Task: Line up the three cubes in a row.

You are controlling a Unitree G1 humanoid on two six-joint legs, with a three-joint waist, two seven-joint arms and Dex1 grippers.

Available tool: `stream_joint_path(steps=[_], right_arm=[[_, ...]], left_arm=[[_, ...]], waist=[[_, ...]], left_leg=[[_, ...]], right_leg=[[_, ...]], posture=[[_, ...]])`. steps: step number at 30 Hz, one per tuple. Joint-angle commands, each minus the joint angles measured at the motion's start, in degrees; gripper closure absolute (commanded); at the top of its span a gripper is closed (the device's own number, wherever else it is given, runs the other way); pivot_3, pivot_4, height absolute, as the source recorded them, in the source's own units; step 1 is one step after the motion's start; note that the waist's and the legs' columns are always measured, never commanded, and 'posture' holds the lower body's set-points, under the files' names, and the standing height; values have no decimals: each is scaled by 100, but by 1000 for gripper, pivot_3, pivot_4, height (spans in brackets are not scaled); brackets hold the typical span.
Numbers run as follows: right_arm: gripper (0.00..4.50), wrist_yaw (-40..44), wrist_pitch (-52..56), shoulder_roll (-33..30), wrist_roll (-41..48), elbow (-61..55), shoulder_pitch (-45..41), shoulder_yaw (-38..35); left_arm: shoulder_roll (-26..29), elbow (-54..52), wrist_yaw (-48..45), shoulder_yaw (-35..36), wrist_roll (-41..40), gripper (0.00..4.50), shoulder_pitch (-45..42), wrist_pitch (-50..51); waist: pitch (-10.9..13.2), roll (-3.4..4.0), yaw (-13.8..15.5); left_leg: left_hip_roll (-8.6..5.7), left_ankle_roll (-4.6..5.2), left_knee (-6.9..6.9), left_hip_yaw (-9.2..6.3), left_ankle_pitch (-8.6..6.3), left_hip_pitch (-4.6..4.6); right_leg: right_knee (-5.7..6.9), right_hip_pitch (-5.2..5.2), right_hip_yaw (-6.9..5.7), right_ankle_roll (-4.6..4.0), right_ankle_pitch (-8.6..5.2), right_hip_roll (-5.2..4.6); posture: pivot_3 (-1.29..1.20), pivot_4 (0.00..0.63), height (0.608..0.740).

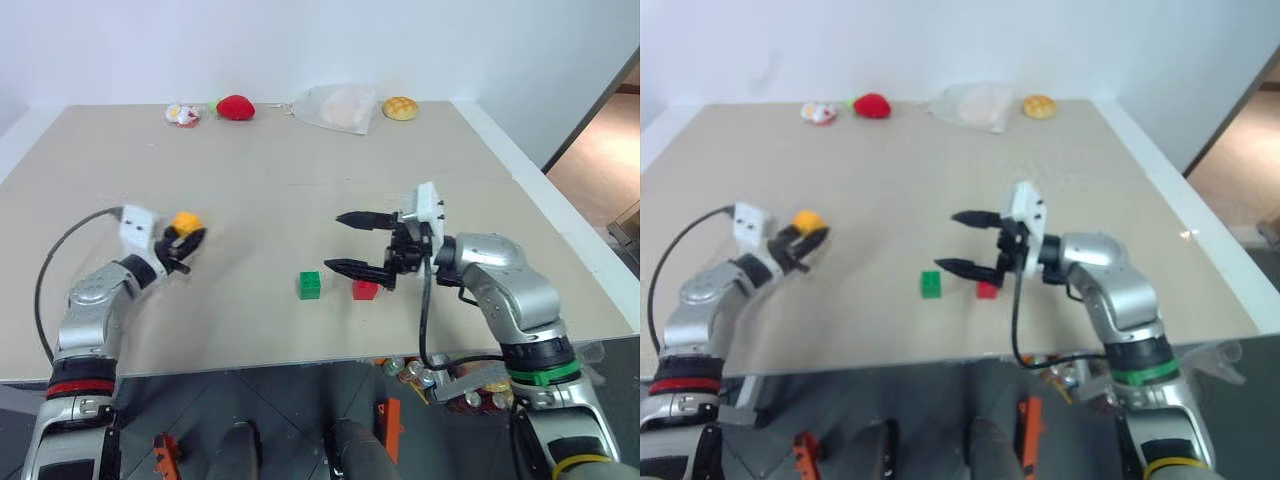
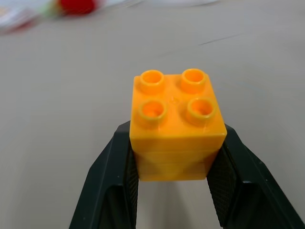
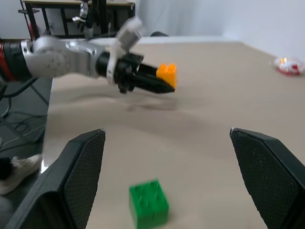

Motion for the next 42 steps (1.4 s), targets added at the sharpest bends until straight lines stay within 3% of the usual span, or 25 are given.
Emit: stream_joint_path(steps=[1, 8, 19, 26, 42], right_arm=[[159, 118, 121, -268, 284, -75, 18, -479], [159, 44, 244, -572, 369, -22, 214, -877], [159, -54, 659, -820, 611, -625, 701, -1057], [159, -17, 771, -1171, 687, -692, 1097, -1233], [159, -220, 893, -1165, 829, -856, 1086, -1247]], left_arm=[[317, -158, -969, -282, -5, 3152, 9, -421], [393, 633, -2711, -894, -11, 3152, -451, -958], [42, 1979, -3958, -1270, 172, 3152, -1294, -1515], [82, 2329, -4241, -1285, 269, 3152, -1341, -1665], [-3, 3170, -4098, -1229, 549, 3152, -1564, -2305]], waist=[[1, 1, -20], [1, 2, -30], [1, 2, -20], [1, 2, -25], [1, 2, -22]], left_leg=[[0, 0, 0, 0, 0, 2], [1, 3, 3, -1, 1, 9], [0, 10, 5, -1, -3, -1], [0, 13, 6, -1, -5, 1], [1, 13, 10, -2, -5, 1]], right_leg=[[0, 0, 0, 0, 0, 1], [1, -1, 3, -7, 4, 5], [1, -2, 6, 1, -2, 7], [1, -2, 10, 2, -4, 9], [2, -1, 10, 2, -2, 10]], posture=[[0, 150, 740], [0, 150, 740], [0, 150, 740], [0, 150, 740], [0, 150, 740]])
